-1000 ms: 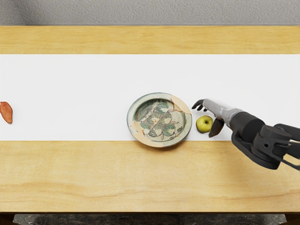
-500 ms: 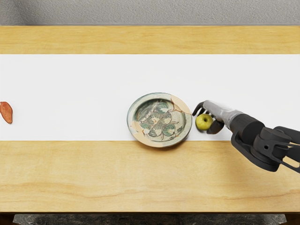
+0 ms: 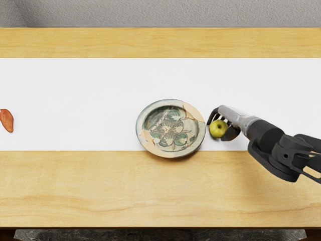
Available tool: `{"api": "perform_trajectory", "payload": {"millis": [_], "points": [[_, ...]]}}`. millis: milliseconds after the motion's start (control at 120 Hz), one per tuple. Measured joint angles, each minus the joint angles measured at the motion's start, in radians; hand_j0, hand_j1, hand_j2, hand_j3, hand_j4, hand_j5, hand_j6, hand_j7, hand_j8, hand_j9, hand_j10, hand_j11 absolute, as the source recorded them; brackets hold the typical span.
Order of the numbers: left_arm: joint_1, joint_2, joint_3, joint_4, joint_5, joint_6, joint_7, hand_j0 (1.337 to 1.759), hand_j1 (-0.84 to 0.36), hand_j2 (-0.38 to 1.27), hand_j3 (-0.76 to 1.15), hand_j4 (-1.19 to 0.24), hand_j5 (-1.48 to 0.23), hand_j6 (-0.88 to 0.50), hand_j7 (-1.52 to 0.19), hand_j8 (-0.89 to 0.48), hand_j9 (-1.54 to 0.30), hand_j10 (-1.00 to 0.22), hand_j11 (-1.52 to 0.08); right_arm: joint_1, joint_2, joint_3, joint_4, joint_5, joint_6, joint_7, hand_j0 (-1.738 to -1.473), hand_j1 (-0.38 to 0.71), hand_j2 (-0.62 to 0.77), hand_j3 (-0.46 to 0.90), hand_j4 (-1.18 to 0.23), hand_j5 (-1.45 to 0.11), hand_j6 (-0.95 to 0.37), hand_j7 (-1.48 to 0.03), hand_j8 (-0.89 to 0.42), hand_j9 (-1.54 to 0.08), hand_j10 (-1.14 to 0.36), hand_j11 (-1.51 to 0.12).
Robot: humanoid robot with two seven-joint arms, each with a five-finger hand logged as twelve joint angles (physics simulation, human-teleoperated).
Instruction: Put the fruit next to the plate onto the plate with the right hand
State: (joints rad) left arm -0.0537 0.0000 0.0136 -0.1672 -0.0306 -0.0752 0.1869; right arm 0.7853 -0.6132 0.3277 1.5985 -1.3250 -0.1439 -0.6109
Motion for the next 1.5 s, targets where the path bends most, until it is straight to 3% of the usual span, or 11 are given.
{"api": "perform_trajectory", "payload": {"millis": [600,1183,1500], "points": [[0.0,0.0,0.0,0.0,0.0,0.0,0.0,1.658,0.34,0.0,0.0,-0.01,-0.01,-0.01,-0.01,-0.01,-0.01,-0.01,-0.01,-0.005,0.008,0.148,0.017,0.001,0.008,0.0,-1.654,0.23,0.02,0.0,-0.59,-0.82,-0.41,-0.79,-0.42,-0.83,-0.59,-0.83],[0.0,0.0,0.0,0.0,0.0,0.0,0.0,1.658,0.34,0.0,0.0,-0.01,-0.01,-0.01,-0.01,-0.01,-0.01,-0.01,-0.01,0.0,0.182,0.166,0.034,0.004,0.023,0.0,-1.654,0.23,0.01,0.0,-0.58,-0.83,-0.4,-0.8,-0.42,-0.84,-0.59,-0.84],[-0.001,0.0,0.0,0.0,0.0,0.0,0.0,1.658,0.34,0.0,0.0,-0.01,-0.01,-0.01,-0.01,-0.01,-0.01,-0.01,-0.01,-0.029,0.21,0.151,0.031,0.002,0.027,-0.001,-1.651,0.22,-0.02,0.0,-0.58,-0.84,-0.4,-0.81,-0.42,-0.85,-0.6,-0.85]]}}
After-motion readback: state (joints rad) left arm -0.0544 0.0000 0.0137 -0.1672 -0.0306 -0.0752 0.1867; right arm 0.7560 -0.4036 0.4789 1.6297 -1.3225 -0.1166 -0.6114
